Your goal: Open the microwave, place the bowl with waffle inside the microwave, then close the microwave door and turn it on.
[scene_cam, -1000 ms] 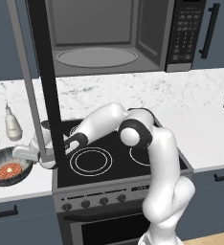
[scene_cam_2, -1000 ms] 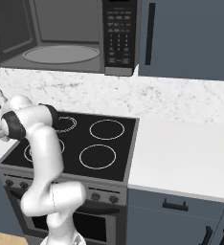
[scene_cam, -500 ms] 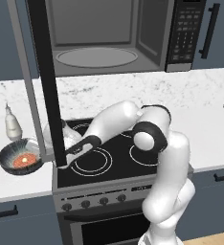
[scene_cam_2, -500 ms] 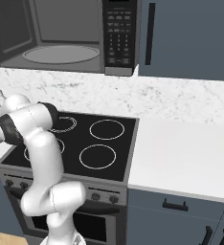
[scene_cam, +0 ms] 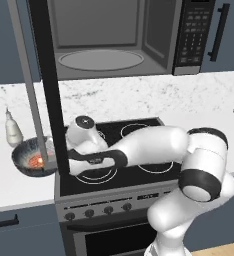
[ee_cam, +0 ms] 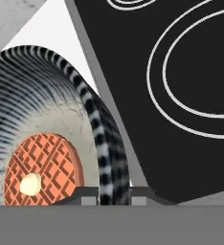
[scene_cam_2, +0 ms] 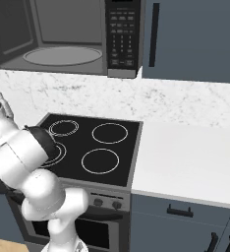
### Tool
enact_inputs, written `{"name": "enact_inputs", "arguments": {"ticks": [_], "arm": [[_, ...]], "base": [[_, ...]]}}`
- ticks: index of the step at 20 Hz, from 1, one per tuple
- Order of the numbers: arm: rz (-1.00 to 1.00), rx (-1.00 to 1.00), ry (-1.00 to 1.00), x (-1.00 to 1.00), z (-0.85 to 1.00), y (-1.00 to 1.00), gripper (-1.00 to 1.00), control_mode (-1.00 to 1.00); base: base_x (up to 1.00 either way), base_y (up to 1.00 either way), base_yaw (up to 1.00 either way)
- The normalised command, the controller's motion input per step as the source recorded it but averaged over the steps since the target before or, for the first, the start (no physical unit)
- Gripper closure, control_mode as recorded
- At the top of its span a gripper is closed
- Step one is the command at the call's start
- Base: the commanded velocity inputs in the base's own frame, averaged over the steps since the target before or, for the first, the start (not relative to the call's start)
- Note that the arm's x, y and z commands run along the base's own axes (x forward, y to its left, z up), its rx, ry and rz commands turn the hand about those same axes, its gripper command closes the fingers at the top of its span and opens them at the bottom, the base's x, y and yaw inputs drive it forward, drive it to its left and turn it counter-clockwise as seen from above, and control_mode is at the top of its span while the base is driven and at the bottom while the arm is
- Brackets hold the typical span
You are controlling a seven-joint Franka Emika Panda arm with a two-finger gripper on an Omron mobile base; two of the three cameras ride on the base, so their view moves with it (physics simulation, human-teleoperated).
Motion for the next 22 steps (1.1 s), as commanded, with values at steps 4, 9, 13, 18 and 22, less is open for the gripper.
{"name": "enact_inputs", "arguments": {"ticks": [4, 9, 13, 18, 22], "arm": [[-0.12, 0.03, 0.22, 0.01, 0.82, -0.94, 1.00, -1.00], [-0.12, 0.00, 0.05, -0.01, 0.78, -0.88, 1.00, -1.00], [-0.09, 0.00, 0.00, -0.20, 1.00, -0.87, 1.00, -1.00], [-0.07, 0.03, 0.00, -0.29, 1.00, -0.95, 1.00, -1.00], [-0.02, 0.10, -0.11, -0.26, 1.00, -0.86, 1.00, -1.00]], "base": [[0.00, 0.00, 0.00], [0.00, 0.00, 0.00], [0.00, 0.00, 0.00], [0.00, 0.00, 0.00], [0.00, 0.00, 0.00]]}}
